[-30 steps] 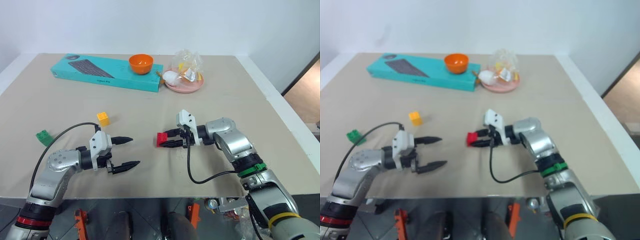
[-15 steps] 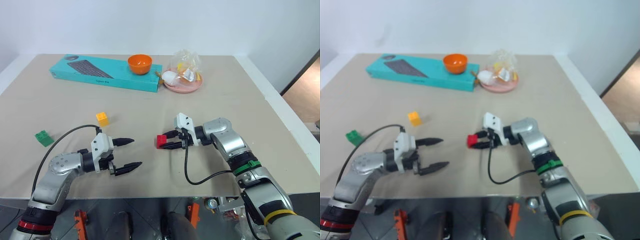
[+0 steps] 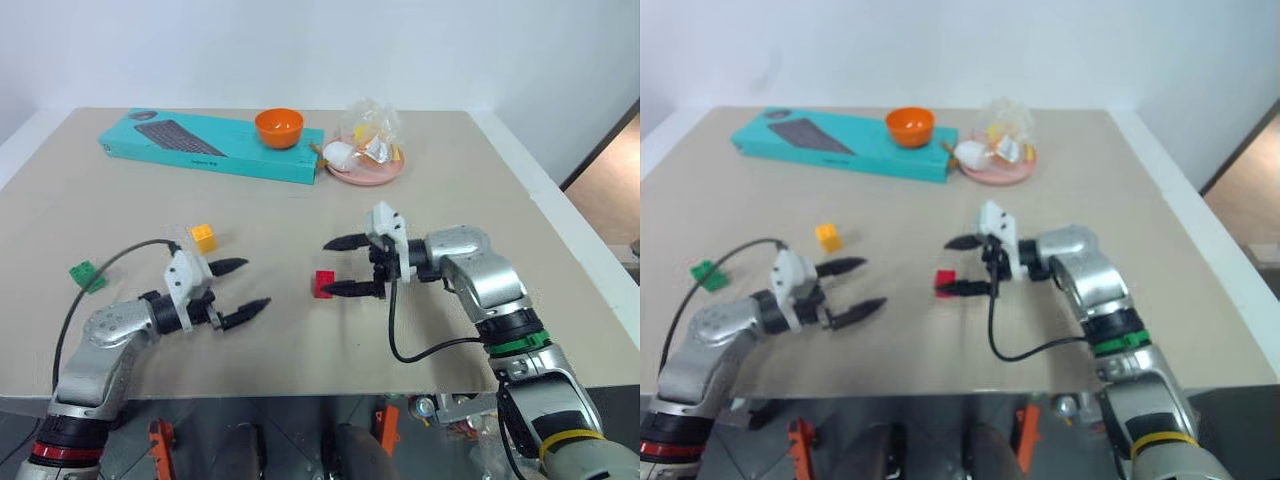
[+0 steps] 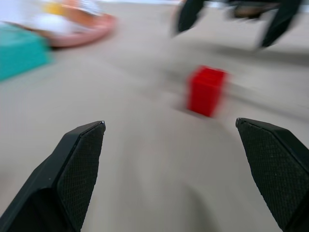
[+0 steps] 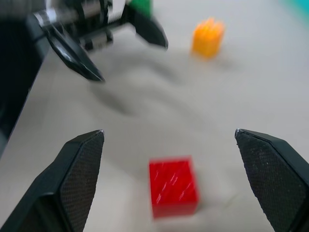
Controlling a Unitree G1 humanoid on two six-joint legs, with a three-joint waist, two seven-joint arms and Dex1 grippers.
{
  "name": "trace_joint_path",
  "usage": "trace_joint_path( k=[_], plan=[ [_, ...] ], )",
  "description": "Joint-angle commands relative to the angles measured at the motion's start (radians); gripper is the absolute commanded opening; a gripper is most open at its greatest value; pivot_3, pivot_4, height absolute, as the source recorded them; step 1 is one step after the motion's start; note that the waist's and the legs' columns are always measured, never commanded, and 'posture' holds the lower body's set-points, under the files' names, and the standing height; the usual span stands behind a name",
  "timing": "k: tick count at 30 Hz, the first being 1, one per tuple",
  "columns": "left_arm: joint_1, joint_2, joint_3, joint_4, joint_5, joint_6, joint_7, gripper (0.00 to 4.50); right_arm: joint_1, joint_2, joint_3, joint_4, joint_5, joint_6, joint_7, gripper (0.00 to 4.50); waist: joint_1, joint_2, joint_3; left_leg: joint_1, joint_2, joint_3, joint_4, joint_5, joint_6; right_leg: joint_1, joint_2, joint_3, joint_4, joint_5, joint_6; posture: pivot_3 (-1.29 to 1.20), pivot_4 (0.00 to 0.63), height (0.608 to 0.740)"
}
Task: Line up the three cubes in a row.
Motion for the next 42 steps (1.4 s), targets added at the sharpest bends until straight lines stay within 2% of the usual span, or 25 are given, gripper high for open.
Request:
trace_joint_path(
  k=[1,7,12,20,25,34,42],
  plan=[
    [0.037,-0.035,0.108,-0.087,-0.013,0.026,0.154,4.5,0.035,0.008,-0.067,-0.155,0.065,0.055,-0.087,4.49,0.0,0.0,0.0,0.0,0.0,0.0,0.0,0.0,0.0,0.0,0.0,0.0,0.0,0.0,0.0,0.0,0.15,0.74],
    [0.131,-0.119,0.326,-0.227,0.018,0.075,0.472,4.5,0.112,0.051,-0.094,-0.286,0.105,0.076,-0.225,4.49,-0.001,0.0,0.0,-0.001,0.0,0.0,0.0,0.0,-0.001,0.0,0.0,0.0,0.0,-0.001,0.0,0.0,0.15,0.74],
    [0.187,-0.191,0.439,-0.268,0.108,0.098,0.707,4.5,0.074,0.112,-0.059,-0.232,0.094,0.011,-0.256,4.49,0.0,-0.001,0.0,0.002,0.0,0.0,0.0,0.0,-0.001,0.001,0.0,0.001,0.0,0.001,0.0,0.0,0.15,0.74],
    [0.181,-0.315,0.408,-0.278,0.16,0.135,0.891,4.5,0.002,0.179,0.027,-0.094,0.057,-0.102,-0.206,4.49,0.001,-0.005,-0.003,0.001,-0.001,0.0,0.001,0.001,0.0,0.002,0.0,0.0,0.0,0.002,0.001,0.0,0.15,0.74],
    [0.1,-0.38,0.4,-0.216,0.173,0.156,0.998,4.5,-0.018,0.201,0.083,-0.026,0.002,-0.198,-0.179,4.49,0.001,-0.006,-0.003,0.0,-0.001,-0.001,0.001,0.001,0.0,0.001,0.0,0.0,0.0,0.002,0.001,0.0,0.15,0.74],
    [0.005,-0.403,0.386,-0.13,0.211,0.164,1.087,4.5,-0.037,0.204,0.091,0.021,-0.031,-0.238,-0.156,4.49,0.001,-0.007,-0.003,0.0,-0.001,-0.001,0.001,0.0,0.0,0.001,0.002,-0.001,0.0,0.002,0.001,0.0,0.15,0.74],
    [-0.04,-0.382,0.415,-0.021,0.191,0.176,1.104,4.5,-0.029,0.182,0.082,0.012,-0.04,-0.237,-0.155,4.49,0.001,-0.007,-0.003,0.0,-0.001,-0.001,0.001,0.0,0.0,0.001,0.001,-0.001,0.0,0.002,0.001,0.0,0.15,0.74]
  ],
)
